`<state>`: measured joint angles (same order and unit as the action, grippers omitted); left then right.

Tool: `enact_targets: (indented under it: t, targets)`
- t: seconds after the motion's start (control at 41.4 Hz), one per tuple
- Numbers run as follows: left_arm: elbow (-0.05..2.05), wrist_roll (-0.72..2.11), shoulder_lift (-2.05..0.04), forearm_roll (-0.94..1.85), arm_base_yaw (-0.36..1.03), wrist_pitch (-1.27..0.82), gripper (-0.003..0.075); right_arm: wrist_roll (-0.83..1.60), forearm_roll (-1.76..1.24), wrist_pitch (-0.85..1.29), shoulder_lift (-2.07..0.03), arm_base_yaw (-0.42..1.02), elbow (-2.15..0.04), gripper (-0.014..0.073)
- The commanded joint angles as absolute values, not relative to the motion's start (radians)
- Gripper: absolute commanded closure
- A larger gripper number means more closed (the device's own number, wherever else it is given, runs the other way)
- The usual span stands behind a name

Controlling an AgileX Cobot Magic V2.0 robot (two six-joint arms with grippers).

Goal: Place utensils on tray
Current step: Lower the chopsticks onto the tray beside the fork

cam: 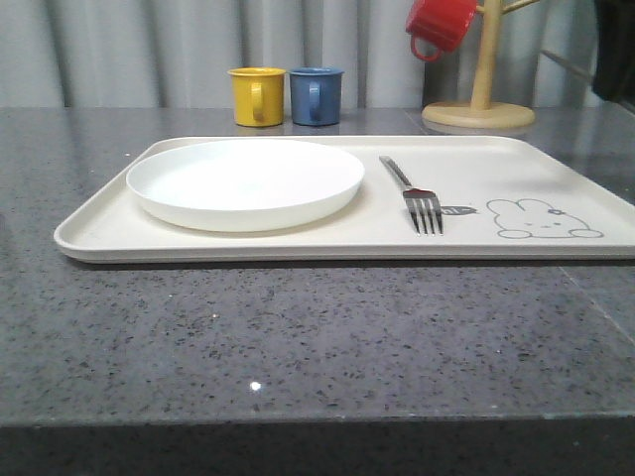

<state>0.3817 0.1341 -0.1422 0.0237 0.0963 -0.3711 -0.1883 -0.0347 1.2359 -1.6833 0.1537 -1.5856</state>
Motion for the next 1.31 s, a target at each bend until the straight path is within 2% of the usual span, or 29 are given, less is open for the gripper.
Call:
enact_targets:
  t: [0.0,0.314,0.774,1.281]
  targets:
    - [0.409,0.123,-0.153,0.031,0.096,-0.289,0.0739,-0.224,-0.042,1.326,-1.639,0.209,-1.619,0.0579]
    - [0.409,0.123,-0.153,0.031,0.096,-0.289,0.0739,-0.301,-0.043,1.271,-1.694,0.333,-1.62,0.0579]
    - [0.409,0.123,-0.153,0.031,0.096,-0.289,0.0739,-0.372,-0.052,1.206,-1.813,0.337,-1.62,0.0579]
    - [0.409,0.123,-0.153,0.031,0.096,-0.289,0.0739,-0.372,-0.052,1.162,-1.818,0.337,-1.62,0.0571]
